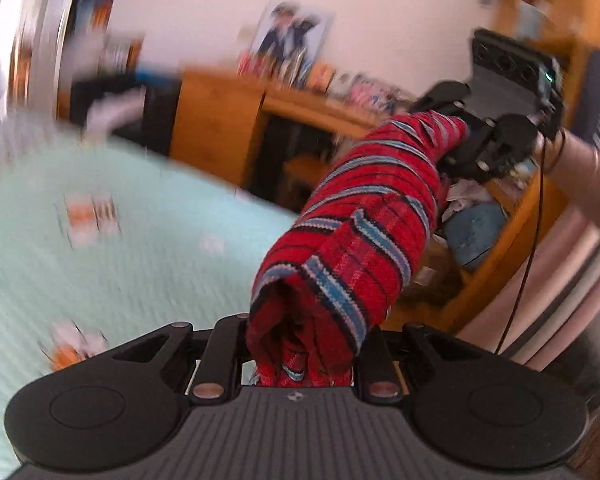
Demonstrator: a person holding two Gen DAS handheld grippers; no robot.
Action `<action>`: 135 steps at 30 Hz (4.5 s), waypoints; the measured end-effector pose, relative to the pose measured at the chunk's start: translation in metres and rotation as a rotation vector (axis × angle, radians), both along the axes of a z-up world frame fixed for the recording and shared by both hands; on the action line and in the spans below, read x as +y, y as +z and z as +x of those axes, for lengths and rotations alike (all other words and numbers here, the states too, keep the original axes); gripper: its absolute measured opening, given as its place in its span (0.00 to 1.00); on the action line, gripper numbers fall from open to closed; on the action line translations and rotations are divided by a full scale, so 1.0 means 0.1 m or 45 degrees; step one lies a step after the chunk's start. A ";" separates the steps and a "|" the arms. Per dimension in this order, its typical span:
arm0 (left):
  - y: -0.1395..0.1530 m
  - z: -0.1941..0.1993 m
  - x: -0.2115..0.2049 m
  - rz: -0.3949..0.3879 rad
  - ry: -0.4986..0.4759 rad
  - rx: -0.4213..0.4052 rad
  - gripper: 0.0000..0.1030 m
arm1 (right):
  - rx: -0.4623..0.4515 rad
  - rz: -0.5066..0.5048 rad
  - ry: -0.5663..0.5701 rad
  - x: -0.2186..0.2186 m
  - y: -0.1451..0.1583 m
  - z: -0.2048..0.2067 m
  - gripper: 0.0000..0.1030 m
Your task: Fold clothes
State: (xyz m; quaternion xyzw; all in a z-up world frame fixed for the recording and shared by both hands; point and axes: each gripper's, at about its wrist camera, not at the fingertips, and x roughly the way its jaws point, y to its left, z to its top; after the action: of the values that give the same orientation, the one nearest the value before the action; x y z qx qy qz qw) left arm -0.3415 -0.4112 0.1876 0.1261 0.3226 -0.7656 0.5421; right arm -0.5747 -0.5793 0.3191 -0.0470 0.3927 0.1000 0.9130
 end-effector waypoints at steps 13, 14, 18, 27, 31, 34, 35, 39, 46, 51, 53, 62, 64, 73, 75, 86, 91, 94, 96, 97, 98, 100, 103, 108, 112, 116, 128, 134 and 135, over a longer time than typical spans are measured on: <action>-1.26 1.83 -1.40 0.402 0.465 0.405 0.42 | 0.012 0.648 -0.402 -2.52 -1.85 1.33 0.47; -1.36 2.01 -1.37 0.426 0.595 0.455 0.45 | -0.021 0.664 -0.521 -2.60 -1.99 1.34 0.51; -1.42 2.37 -0.98 0.278 0.939 0.619 0.53 | -0.197 0.681 -0.748 -2.49 -2.25 1.12 0.51; -1.15 1.36 -1.45 0.113 0.628 0.536 0.67 | -0.448 1.048 -0.835 -1.95 -2.42 0.80 0.55; -1.68 1.34 -1.78 0.232 0.698 0.463 0.52 | -0.320 1.081 -1.003 -2.09 -3.00 1.03 0.56; -1.76 1.51 -1.69 0.264 0.795 0.524 0.10 | -0.283 1.128 -1.168 -2.23 -3.35 0.97 0.06; -1.76 1.57 -1.65 0.275 0.829 0.552 0.10 | -0.315 1.131 -1.184 -2.22 -3.30 0.91 0.09; -1.39 1.42 -1.33 0.190 0.861 0.460 0.49 | -0.427 1.062 -1.125 -1.99 -2.94 0.66 0.47; -1.10 0.46 -0.56 0.042 0.711 0.442 0.68 | -0.414 1.155 -0.950 -1.28 -2.71 0.09 0.56; -1.61 0.12 -0.51 0.224 0.811 0.283 0.55 | -0.319 1.135 -1.122 -1.31 -3.13 0.09 0.43; -1.53 0.11 -0.41 0.166 0.861 0.324 0.57 | -0.394 1.142 -1.136 -1.24 -2.99 -0.01 0.49; -1.36 -0.44 -0.17 0.078 0.813 0.156 0.74 | -0.393 1.022 -1.104 -0.70 -2.84 -0.38 0.63; -1.55 -0.45 -0.24 0.210 0.824 0.133 0.71 | -0.373 1.029 -1.125 -0.69 -2.93 -0.39 0.62; -1.40 -0.46 -0.16 0.220 0.899 0.211 0.75 | -0.420 0.995 -1.143 -0.52 -2.71 -0.33 0.72; -1.42 -0.46 -0.20 0.326 0.905 0.210 0.75 | -0.266 0.939 -1.230 -0.55 -2.81 -0.23 0.72; -0.67 -0.58 -0.12 0.608 1.068 0.003 0.78 | 0.063 0.660 -1.272 -0.19 -1.88 0.05 0.81; -0.46 -0.47 -0.08 0.737 1.081 0.070 1.00 | 0.325 0.663 -1.210 -0.11 -1.71 0.17 0.81; -0.38 -0.42 -0.05 0.817 1.122 0.165 1.00 | 0.400 0.556 -1.149 -0.04 -1.56 0.25 0.81; -0.32 -0.38 -0.01 0.837 1.185 0.258 1.00 | 0.445 0.475 -1.105 -0.01 -1.44 0.32 0.81; -0.28 -0.37 0.01 0.832 1.214 0.293 1.00 | 0.459 0.468 -1.083 -0.02 -1.40 0.35 0.81; -0.25 -0.38 0.01 0.830 1.232 0.316 1.00 | 0.472 0.463 -1.073 -0.01 -1.38 0.36 0.81; -0.18 -0.41 -0.06 0.852 1.232 0.298 1.00 | 0.491 0.431 -1.059 -0.05 -1.31 0.41 0.81; -0.11 -0.50 -0.19 0.899 1.206 0.230 1.00 | 0.539 0.344 -1.038 -0.06 -1.27 0.50 0.81; -0.13 -0.58 -0.30 0.936 1.218 0.186 1.00 | 0.576 0.325 -1.005 -0.06 -1.28 0.57 0.81; -0.16 -0.61 -0.30 0.959 1.221 0.171 1.00 | 0.586 0.331 -0.983 -0.02 -1.30 0.56 0.81; -0.16 -0.63 -0.33 0.966 1.223 0.132 1.00 | 0.584 0.328 -0.983 0.00 -1.32 0.55 0.81; -0.12 -0.68 -0.34 0.958 1.219 0.111 1.00 | 0.570 0.323 -0.977 0.01 -1.31 0.52 0.81; -0.12 -0.68 -0.33 0.959 1.213 0.100 1.00 | 0.574 0.315 -0.969 0.05 -1.33 0.54 0.81; -0.12 -0.68 -0.32 0.959 1.213 0.096 1.00 | 0.575 0.317 -0.968 0.05 -1.33 0.54 0.81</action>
State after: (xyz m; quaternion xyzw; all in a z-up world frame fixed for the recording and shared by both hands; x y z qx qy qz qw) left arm -0.4092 -0.4437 0.1756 0.1238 0.6111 -0.2760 0.7314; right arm -0.5203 -0.5747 0.1862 0.2334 0.5562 -0.1880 0.7751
